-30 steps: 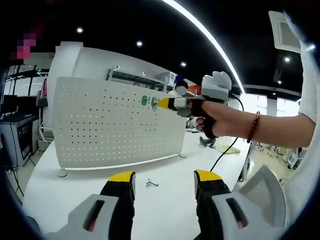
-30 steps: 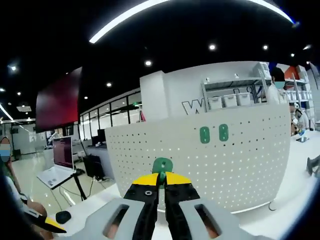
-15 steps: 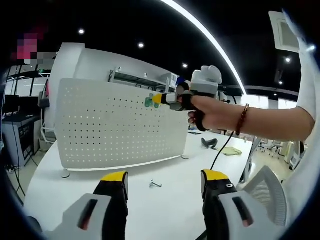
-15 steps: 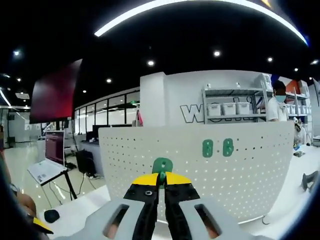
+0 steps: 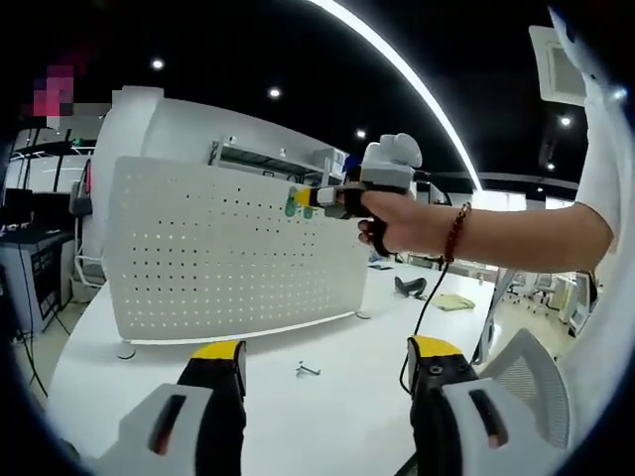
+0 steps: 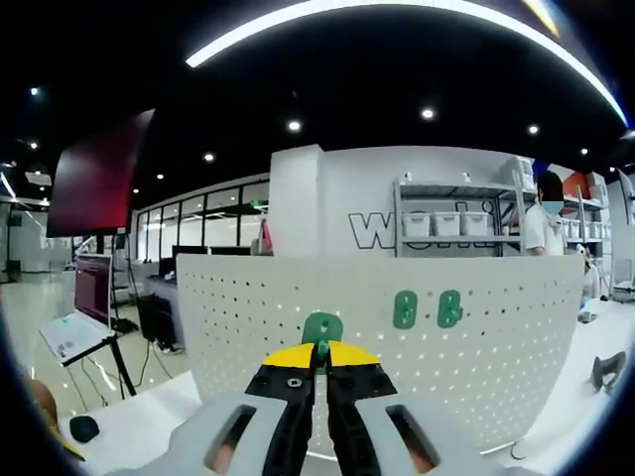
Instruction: Insert the hook assembly into the mounting plate slot until the hook locks in place.
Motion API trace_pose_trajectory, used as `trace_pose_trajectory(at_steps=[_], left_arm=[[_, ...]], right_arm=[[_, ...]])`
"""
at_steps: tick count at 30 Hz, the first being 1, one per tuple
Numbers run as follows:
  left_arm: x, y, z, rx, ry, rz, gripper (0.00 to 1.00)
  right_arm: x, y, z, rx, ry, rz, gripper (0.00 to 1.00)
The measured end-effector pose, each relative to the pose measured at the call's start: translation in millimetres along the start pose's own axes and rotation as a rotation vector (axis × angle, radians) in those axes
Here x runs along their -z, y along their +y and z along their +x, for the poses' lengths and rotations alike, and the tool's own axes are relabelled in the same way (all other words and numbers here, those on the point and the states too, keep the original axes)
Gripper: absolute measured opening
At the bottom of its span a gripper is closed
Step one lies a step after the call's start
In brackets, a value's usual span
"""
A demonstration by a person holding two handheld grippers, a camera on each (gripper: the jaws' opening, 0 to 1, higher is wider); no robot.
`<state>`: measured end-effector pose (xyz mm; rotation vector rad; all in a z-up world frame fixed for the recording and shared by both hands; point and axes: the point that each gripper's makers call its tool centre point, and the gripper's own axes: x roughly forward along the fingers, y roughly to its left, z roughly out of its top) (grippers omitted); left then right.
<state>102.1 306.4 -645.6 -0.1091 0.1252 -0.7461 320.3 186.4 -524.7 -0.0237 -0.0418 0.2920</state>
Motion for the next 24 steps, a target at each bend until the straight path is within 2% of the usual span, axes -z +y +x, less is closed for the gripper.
trace_pose_trajectory(at_steps=[6,10,13,15,24], left_arm=[[-2.0,0.9,7,0.016,-0.001,0.005,0.70],[2.4,7.1,10,0.014,0.002,-0.017,0.70],[3.3,10.2,11,0.013,-0.003,-0.034,0.69],[6.9,11.2,11,0.013,0.018,-0.015,0.70],[5.4,16.5,16,0.027,0.006,-0.037,0.70]], right_arm=[[-2.0,-9,15,0.016,-0.001,-0.021,0.02],[-3.5,-11,24,0.029,0.000,-0.052,0.02],[-5.5,-13,31,0.033,-0.009,-0.052,0.02],[-6.1,-15,35,0.041,-0.014,-0.059,0.02],[-3.8,-21,49,0.068,-0.010,-0.071,0.02]])
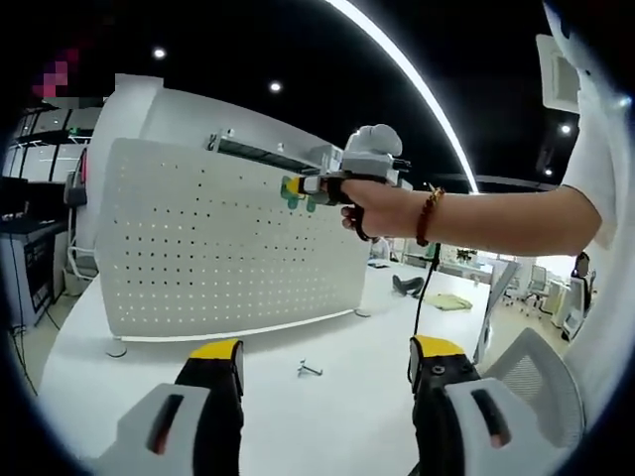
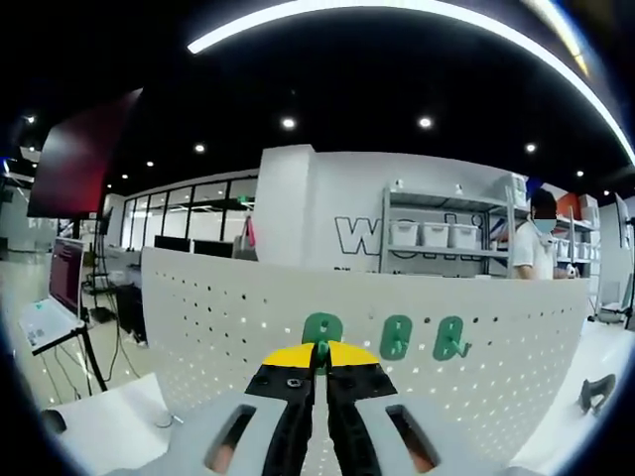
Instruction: Insert the hook assembly into the mounting plate slot until the hook locks in place.
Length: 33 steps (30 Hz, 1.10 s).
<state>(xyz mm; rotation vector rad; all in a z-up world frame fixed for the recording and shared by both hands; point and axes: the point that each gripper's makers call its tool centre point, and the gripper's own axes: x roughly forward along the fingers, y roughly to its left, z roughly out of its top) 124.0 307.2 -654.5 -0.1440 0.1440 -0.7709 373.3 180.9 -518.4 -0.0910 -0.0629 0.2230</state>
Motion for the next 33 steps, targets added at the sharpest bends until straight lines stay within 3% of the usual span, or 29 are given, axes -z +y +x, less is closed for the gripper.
trace_pose_trajectory(at_steps=[15,33], left_arm=[[0.3,-0.7,8,0.038,-0.002,0.006,0.70],[2.2,5.3,7,0.030,0.000,-0.014,0.70]], right_arm=[[0.1,-10,21,0.033,0.009,-0.020,0.02],[4.4,-15,34,0.049,0.017,-0.001,0.02]])
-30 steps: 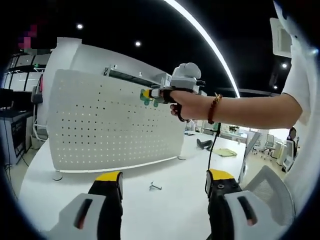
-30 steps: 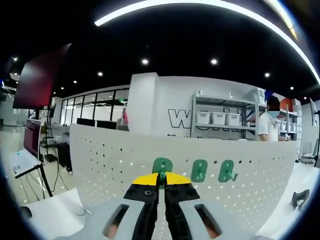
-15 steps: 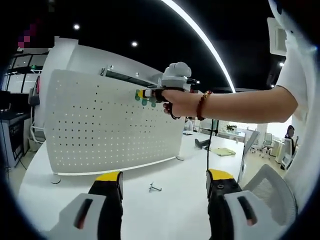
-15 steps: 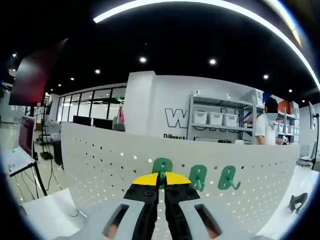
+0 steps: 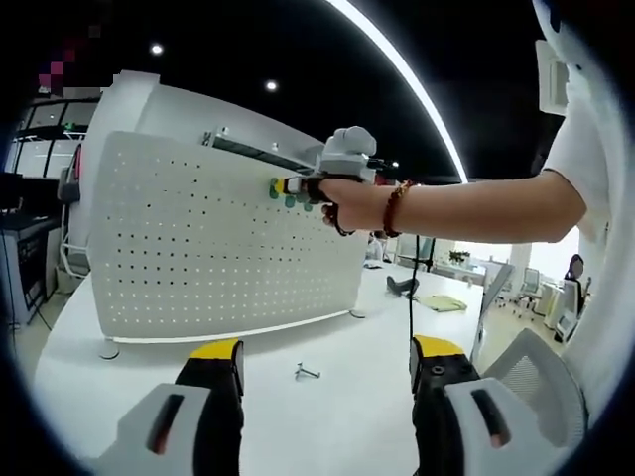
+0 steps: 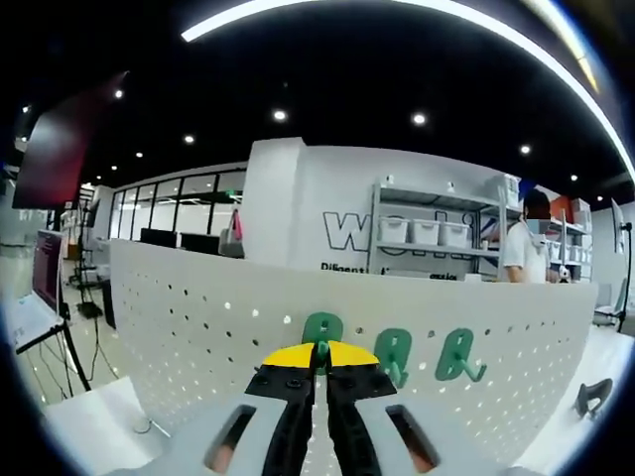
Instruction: Insert the hook assembly into the mounting plate slot until the hook locks in place.
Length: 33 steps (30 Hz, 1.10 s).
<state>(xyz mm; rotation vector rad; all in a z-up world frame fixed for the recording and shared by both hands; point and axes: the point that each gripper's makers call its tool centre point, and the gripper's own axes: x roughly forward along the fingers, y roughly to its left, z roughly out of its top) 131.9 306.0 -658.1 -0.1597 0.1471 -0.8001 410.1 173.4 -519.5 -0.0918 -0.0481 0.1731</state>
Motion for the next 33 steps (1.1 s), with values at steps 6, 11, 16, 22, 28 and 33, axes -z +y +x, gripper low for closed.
trace_pose_trajectory(at_steps=[6,11,16,22,28,33], left_arm=[[3.1,0.9,2,0.001,0.003,-0.021,0.70],[1.1,2.1,1,0.000,-0.003,-0.024,0.70],[2.6,4.9,0,-0.006,0.002,-0.027,0.69],[4.8,5.3,1,-0.007,0.005,-0.040,0.69],[3.0,6.2,2,-0.006,0.001,-0.036,0.69],[2.1,7.4,2,-0.009,0.001,-0.036,0.69]], right_arm=[[2.8,2,6,0.001,0.013,-0.009,0.02],[7.2,3,7,0.012,0.017,0.007,0.02],[7.6,5,7,0.032,0.012,0.000,0.02],[8.9,6,8,0.040,0.026,0.031,0.03],[12.8,10,8,0.018,0.048,0.039,0.05],[16.9,13,5,0.000,0.051,0.024,0.06]])
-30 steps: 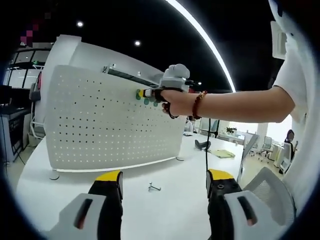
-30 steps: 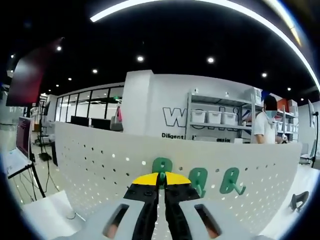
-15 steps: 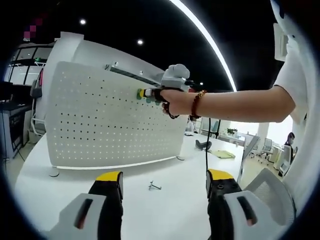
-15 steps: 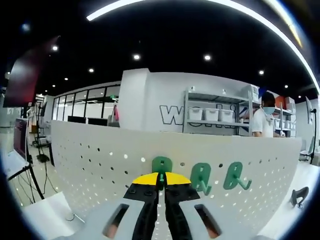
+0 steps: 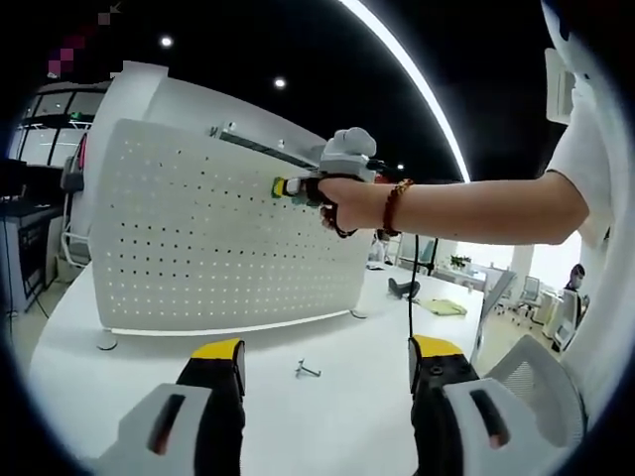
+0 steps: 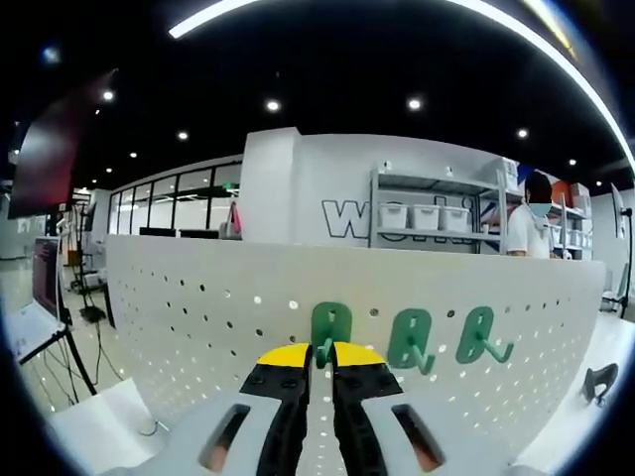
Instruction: Insert the hook assembly into the mounting plate slot until the hook locks in place.
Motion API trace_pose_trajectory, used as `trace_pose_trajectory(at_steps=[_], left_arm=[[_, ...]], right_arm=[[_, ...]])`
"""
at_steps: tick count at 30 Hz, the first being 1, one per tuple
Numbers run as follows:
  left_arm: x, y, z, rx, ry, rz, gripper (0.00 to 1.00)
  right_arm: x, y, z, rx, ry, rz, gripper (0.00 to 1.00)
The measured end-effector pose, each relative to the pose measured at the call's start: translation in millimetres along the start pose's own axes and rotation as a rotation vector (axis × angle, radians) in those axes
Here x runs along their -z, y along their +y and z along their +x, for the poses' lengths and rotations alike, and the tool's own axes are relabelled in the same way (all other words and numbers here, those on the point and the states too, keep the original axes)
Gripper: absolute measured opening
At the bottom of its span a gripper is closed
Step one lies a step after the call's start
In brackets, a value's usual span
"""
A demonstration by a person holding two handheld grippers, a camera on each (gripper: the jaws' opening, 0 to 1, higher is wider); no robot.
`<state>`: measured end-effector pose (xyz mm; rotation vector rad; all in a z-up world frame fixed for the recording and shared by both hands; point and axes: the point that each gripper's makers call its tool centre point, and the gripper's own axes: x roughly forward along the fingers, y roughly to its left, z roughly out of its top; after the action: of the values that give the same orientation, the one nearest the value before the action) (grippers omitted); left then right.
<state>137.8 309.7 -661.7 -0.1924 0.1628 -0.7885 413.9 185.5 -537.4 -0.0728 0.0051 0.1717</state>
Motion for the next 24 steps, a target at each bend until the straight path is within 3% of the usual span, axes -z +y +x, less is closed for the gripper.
trace_pose_trajectory(at_steps=[7,20,24], left_arm=[[-0.1,-2.6,0,0.005,0.008,0.010,0.69],[5.5,-7.2,0,0.000,0.026,0.008,0.67],[9.2,-4.8,3,-0.013,0.065,0.008,0.62]], right_arm=[[3.6,4,-4,-0.034,0.003,-0.014,0.08],[25.6,-6,-35,-0.078,0.025,-0.024,0.09],[32.7,-7,-44,-0.106,0.029,-0.009,0.09]])
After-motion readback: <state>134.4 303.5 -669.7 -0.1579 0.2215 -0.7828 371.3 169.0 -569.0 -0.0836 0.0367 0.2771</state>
